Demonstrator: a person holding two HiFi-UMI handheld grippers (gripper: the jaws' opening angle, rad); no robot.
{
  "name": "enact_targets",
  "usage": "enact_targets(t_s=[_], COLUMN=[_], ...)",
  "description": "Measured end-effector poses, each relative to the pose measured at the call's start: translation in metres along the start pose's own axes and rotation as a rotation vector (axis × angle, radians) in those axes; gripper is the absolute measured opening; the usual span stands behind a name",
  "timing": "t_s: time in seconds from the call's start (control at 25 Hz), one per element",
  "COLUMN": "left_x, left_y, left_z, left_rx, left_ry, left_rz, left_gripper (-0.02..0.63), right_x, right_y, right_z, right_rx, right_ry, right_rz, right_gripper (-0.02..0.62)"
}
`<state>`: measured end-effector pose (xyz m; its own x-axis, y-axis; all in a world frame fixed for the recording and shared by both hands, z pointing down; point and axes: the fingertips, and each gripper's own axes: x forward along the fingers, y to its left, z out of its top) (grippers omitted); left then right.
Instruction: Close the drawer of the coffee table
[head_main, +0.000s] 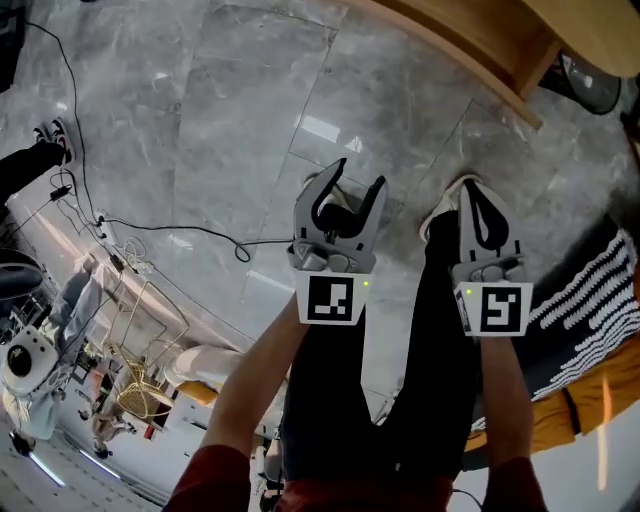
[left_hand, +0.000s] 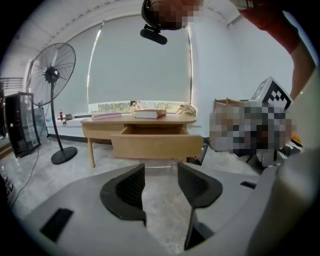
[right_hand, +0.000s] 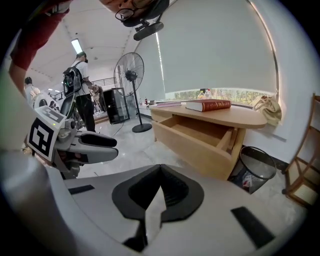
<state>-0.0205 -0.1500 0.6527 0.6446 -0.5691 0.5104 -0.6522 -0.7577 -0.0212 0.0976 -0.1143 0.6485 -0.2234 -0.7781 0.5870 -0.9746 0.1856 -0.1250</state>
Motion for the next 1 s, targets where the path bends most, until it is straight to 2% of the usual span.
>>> enact_targets(t_s=[0.16,0.28,0.44,0.56,0.76,0.88,1.0], left_x=[0.022,0.036,0.069,0.092,0.124,0.145,0.165], left_y=[-0.008,-0.007,-0.003,0.002,0.020,0.037,0.049], left_z=[-0.051,-0.070,-0.101,-0.118,-0.134,-0.128,-0.121], left_rx=[0.012,0.048,0.057,0.081,0.045,0.006,-0.029], left_ry=[0.053,0.046,0.024,-0.009,-0.092,-0.178,-0.221], left_rz=[-0.022,-0.032,-0.039,-0.056,-0.042,-0.015,0.004], left_gripper=[0.202,0.201,0.201,0.201,0.201,0.201,0.201], right_x=[0.022,0.040,0.067,0.090,0.131,0.153,0.164], right_y=[-0.010,-0.010,-0.013,-0.016,-0.019,-0.014,-0.011], right_z=[-0.030,-0.049,-0.080,-0.103,-0.125,-0.126,-0.116], right_rx=[-0.017,-0.036,-0.075,-0.105,-0.145,-0.118,-0.122], right_ry=[-0.014,-0.028,-0.024,-0.016,-0.046,-0.072,-0.097], right_rz=[-0.003,0.014,0.041,0.075,0.176,0.268,0.330], right_gripper=[-0.003,-0.003,-0.003,-0.003,-0.003,-0.003,-0.003])
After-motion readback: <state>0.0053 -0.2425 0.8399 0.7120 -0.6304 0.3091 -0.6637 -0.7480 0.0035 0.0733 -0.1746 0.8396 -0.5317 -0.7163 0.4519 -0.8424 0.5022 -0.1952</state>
